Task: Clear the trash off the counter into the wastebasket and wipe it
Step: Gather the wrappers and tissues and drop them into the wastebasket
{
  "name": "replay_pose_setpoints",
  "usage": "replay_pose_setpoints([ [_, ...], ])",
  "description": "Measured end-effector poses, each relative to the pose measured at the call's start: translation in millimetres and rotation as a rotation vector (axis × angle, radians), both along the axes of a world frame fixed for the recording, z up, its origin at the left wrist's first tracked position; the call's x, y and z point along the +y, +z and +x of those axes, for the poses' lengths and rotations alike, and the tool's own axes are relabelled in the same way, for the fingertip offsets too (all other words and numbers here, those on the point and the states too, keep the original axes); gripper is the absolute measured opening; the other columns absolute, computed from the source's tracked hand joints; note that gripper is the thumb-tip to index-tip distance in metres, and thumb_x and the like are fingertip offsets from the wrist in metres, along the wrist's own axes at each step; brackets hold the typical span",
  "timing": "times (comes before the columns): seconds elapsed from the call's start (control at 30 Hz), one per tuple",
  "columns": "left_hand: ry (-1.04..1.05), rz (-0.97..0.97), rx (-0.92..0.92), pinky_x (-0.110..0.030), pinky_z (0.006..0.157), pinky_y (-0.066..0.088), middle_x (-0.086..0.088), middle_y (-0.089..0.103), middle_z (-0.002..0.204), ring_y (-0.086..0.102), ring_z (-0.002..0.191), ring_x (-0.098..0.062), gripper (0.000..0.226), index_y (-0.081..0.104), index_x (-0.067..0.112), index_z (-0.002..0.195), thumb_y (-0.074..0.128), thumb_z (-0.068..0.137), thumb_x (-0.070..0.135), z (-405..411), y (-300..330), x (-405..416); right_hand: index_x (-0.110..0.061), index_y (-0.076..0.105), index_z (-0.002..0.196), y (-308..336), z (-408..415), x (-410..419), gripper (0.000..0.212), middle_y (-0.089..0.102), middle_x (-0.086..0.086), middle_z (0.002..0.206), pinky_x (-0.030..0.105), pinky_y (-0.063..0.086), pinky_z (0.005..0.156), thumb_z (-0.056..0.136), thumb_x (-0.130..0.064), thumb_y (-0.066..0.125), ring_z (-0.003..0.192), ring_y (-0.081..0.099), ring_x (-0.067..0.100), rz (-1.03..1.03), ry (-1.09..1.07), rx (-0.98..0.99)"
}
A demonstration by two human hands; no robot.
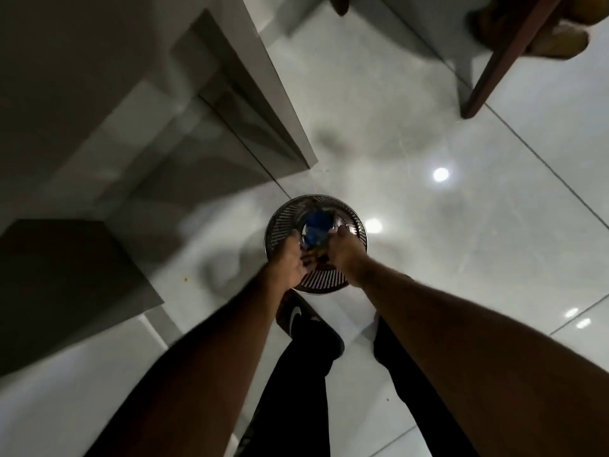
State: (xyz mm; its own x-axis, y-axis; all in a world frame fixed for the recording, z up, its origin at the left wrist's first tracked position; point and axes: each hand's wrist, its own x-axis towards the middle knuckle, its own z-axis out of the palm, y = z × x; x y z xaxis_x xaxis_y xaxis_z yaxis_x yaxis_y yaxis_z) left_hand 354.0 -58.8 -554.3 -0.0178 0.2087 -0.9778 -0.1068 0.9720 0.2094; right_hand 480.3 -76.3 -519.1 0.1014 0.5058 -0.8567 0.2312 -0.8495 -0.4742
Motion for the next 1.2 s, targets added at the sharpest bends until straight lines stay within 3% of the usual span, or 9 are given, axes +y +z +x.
replay_pose_setpoints([
  [0.1, -0.13, 0.04, 0.098, -0.041, 0.095, 0.046, -0.017, 0.062, 0.121, 0.059, 0.112, -0.031, 0.047, 0.056, 0.006, 0.123, 0.032, 0.103, 0.041, 6.9, 15.6, 2.1, -0.009, 0.06, 0.124, 14.3, 3.7, -1.7, 0.039, 0.068, 0.013, 0.107, 0.04, 0.053, 0.09, 0.103, -0.03, 0.035, 0.097, 0.063, 0.026, -0.016, -0.058, 0.012],
  [0.2, -0.401, 0.253, 0.32, -0.034, 0.077, 0.052, -0.012, 0.067, 0.095, 0.065, 0.095, -0.03, 0.026, 0.065, 0.008, 0.105, 0.044, 0.096, 0.022, 18.5, 58.3, -0.5, -0.014, 0.064, 0.106, 48.2, 16.1, -8.3, 0.03, 0.063, -0.002, 0.081, 0.029, 0.055, 0.07, 0.102, -0.032, 0.04, 0.075, 0.061, 0.011, 0.022, -0.004, 0.0],
  [0.33, -0.777, 0.599, 0.488, -0.014, 0.069, 0.047, -0.005, 0.071, 0.103, 0.063, 0.093, -0.016, 0.025, 0.069, 0.014, 0.109, 0.048, 0.094, 0.018, 41.5, 168.4, -7.8, -0.016, 0.064, 0.085, 129.3, 41.6, -17.5, 0.027, 0.067, 0.003, 0.08, 0.027, 0.047, 0.06, 0.097, -0.031, 0.045, 0.072, 0.061, 0.019, 0.195, 0.207, -0.241],
  [0.47, -0.82, 0.907, 0.46, -0.033, 0.098, 0.051, -0.01, 0.071, 0.118, 0.064, 0.108, -0.021, 0.028, 0.066, 0.01, 0.12, 0.051, 0.097, 0.016, 70.2, 308.6, -8.5, -0.024, 0.055, 0.069, 248.3, 70.0, -16.7, 0.024, 0.064, -0.004, 0.069, 0.016, 0.032, 0.05, 0.092, -0.027, 0.05, 0.064, 0.056, 0.016, 0.386, 0.144, -0.337],
  [0.73, -0.65, 1.475, 0.754, -0.027, 0.088, 0.053, -0.01, 0.074, 0.106, 0.068, 0.097, -0.019, 0.025, 0.069, 0.008, 0.112, 0.054, 0.095, 0.016, 31.3, 514.6, 40.9, -0.023, 0.058, 0.067, 461.4, 67.4, 48.0, 0.022, 0.061, -0.01, 0.062, 0.017, 0.04, 0.056, 0.089, -0.018, 0.057, 0.062, 0.058, 0.001, 0.842, 0.057, -0.387],
  [0.8, -0.55, 1.467, 0.916, -0.029, 0.087, 0.051, -0.014, 0.075, 0.103, 0.069, 0.094, -0.025, 0.024, 0.071, 0.004, 0.107, 0.054, 0.092, 0.012, -8.2, 543.8, 70.3, -0.024, 0.063, 0.075, 503.0, 47.2, 77.7, 0.017, 0.063, -0.012, 0.066, 0.009, 0.041, 0.058, 0.091, -0.021, 0.057, 0.065, 0.059, -0.003, 0.929, 0.14, -0.357],
  [0.87, -0.511, 1.431, 1.031, -0.035, 0.086, 0.053, -0.019, 0.074, 0.1, 0.069, 0.093, -0.033, 0.026, 0.072, -0.001, 0.103, 0.052, 0.09, 0.01, -49.3, 561.9, 102.3, -0.024, 0.069, 0.092, 530.9, 22.9, 106.8, 0.011, 0.07, -0.008, 0.084, 0.021, 0.052, 0.071, 0.093, -0.024, 0.057, 0.074, 0.061, 0.0, 0.966, 0.258, -0.337],
  [1.03, -0.626, 1.137, 1.27, -0.047, 0.091, 0.05, -0.026, 0.063, 0.116, 0.06, 0.104, -0.045, 0.034, 0.06, 0.0, 0.122, 0.054, 0.089, 0.007, -150.4, 569.8, 185.0, -0.023, 0.054, 0.136, 557.1, -65.7, 173.8, 0.042, 0.06, 0.009, 0.132, 0.037, 0.051, 0.098, 0.093, -0.026, 0.053, 0.109, 0.063, 0.026, 1.031, 0.633, -0.4],
  [1.2, -0.798, 0.859, 1.358, -0.051, 0.101, 0.042, -0.026, 0.049, 0.129, 0.048, 0.117, -0.045, 0.049, 0.045, 0.015, 0.137, 0.048, 0.094, 0.039, -199.1, 549.3, 262.6, -0.018, 0.048, 0.131, 518.2, -162.9, 217.8, 0.034, 0.047, 0.019, 0.133, 0.045, 0.052, 0.088, 0.098, -0.028, 0.046, 0.106, 0.058, 0.042, 0.828, 1.041, -0.531],
])
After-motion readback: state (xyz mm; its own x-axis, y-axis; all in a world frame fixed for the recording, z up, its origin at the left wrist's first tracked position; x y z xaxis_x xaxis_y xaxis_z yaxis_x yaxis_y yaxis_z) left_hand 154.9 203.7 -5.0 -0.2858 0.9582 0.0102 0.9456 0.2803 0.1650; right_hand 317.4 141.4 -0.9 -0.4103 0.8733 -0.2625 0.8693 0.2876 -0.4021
